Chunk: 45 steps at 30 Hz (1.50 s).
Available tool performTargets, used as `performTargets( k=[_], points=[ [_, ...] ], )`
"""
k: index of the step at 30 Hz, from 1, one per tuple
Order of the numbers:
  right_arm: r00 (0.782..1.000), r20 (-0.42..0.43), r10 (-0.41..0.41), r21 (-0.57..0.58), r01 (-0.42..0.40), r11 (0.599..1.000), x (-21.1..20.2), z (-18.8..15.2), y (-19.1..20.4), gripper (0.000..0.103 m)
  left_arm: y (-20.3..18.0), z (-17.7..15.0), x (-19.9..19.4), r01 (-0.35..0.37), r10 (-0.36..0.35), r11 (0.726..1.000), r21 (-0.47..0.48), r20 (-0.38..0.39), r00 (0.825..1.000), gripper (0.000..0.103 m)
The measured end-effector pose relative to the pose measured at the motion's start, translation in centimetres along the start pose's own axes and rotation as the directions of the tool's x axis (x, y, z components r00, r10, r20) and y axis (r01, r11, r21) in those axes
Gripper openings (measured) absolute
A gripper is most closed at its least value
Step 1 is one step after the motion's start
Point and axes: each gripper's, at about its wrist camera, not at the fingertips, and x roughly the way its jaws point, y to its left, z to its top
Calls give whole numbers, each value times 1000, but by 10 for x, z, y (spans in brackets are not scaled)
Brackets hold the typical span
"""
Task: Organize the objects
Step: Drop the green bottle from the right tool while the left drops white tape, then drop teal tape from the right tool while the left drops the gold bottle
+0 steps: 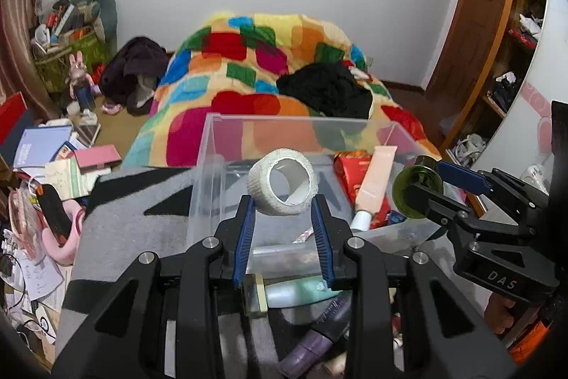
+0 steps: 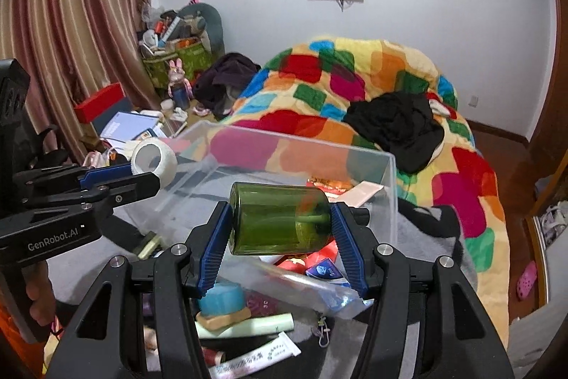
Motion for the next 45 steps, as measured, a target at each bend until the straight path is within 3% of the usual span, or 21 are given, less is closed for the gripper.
performTargets(
  k=[5,16,31,37,42,45],
  points=[
    [999,-51,-6,10,7,1000,22,2,0,54,8,-1,24,11,-13,1000,-27,-69,998,32],
    [993,-115,-6,-1,6,1000,40,2,7,54,4,-3,22,19,-19,1000,-3,-74,997,34],
    [998,-63,18,-16,-19,1000,-1,-8,6,67,-1,-14,-20,32,-32,999,26,-16,999,58],
    [1000,-17,5,-32,-6,999,-30,-19,4,69,9,-31,-27,2,-1,1000,26,-33,999,58],
    [999,-51,9,-9,-10,1000,-35,-39,-3,69,21,-52,-14,-23,24,1000,17,-93,995,58],
    [996,-88,31,4,-30,1000,-30,-51,-3,69,27,-62,-2,-27,27,1000,3,-137,990,47]
  ],
)
